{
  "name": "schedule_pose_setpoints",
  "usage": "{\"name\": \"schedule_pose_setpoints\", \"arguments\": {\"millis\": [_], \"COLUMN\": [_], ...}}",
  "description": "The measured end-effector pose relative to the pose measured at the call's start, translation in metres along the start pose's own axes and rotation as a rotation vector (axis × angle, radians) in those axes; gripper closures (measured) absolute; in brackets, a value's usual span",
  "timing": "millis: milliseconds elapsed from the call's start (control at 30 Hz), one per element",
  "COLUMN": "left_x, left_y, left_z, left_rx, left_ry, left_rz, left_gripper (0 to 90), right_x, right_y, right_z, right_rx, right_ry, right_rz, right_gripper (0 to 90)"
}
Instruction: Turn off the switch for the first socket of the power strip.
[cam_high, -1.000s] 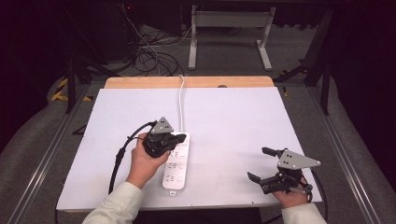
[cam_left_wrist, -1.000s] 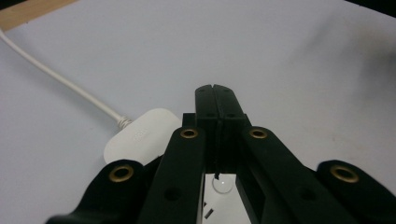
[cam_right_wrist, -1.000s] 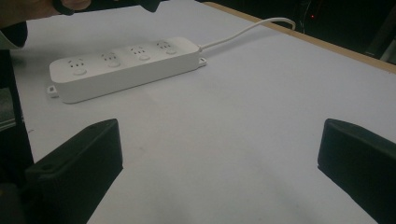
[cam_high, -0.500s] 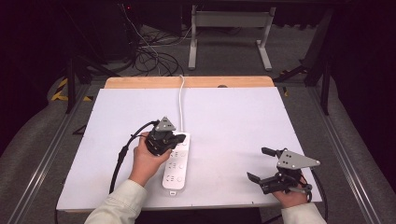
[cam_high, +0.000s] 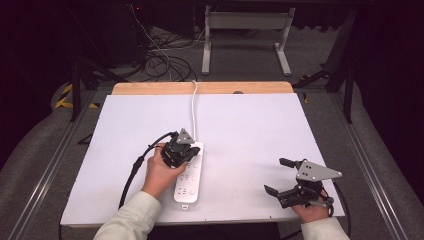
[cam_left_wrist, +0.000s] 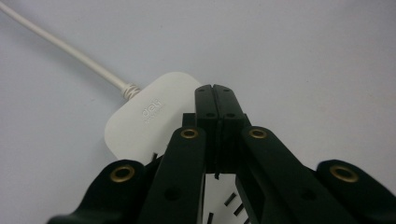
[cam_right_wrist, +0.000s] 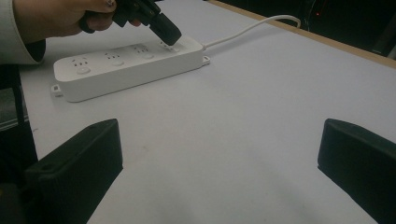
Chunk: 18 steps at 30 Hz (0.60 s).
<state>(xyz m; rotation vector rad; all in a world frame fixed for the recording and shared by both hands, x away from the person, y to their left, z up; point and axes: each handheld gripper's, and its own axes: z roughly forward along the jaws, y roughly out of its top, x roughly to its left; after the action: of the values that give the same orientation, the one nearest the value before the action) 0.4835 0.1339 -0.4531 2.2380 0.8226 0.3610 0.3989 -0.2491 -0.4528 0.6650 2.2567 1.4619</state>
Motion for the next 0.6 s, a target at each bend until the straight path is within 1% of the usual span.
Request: {"name": "schedule_pose_setpoints", "arguments": {"millis": [133,300,533,600], "left_x": [0.0017,0.0032,0.0036,0.0033], "left_y": [-0.0013,-0.0017,-0.0045,-0.0058], "left_z": [0.0031,0.0048,0.0067,0.0071], "left_rx": [0.008,-0.004,-0.017,-0.022], "left_ry": [-0.010,-0.017,-0.015,-0.011], "left_rz": [-0.016,-0.040,-0.048,-0.043], "left_gripper": [90.0,90.0,90.0,90.0], "right_x": [0.0001,0.0001,0.0005,0.0006], "right_y": [-0.0004,-0.0003,-0.0003,-0.0003], "right_z": [0.0009,0.0008,0.0010,0.0012], "right_rx": [0.004,0.005,0.007,0.006], "right_ry": [0.009,0.008,0.010,0.012], "right_rz": [0.003,0.000,0.000,0.000], "right_gripper": [0.4,0.4,0.4,0.4]}}
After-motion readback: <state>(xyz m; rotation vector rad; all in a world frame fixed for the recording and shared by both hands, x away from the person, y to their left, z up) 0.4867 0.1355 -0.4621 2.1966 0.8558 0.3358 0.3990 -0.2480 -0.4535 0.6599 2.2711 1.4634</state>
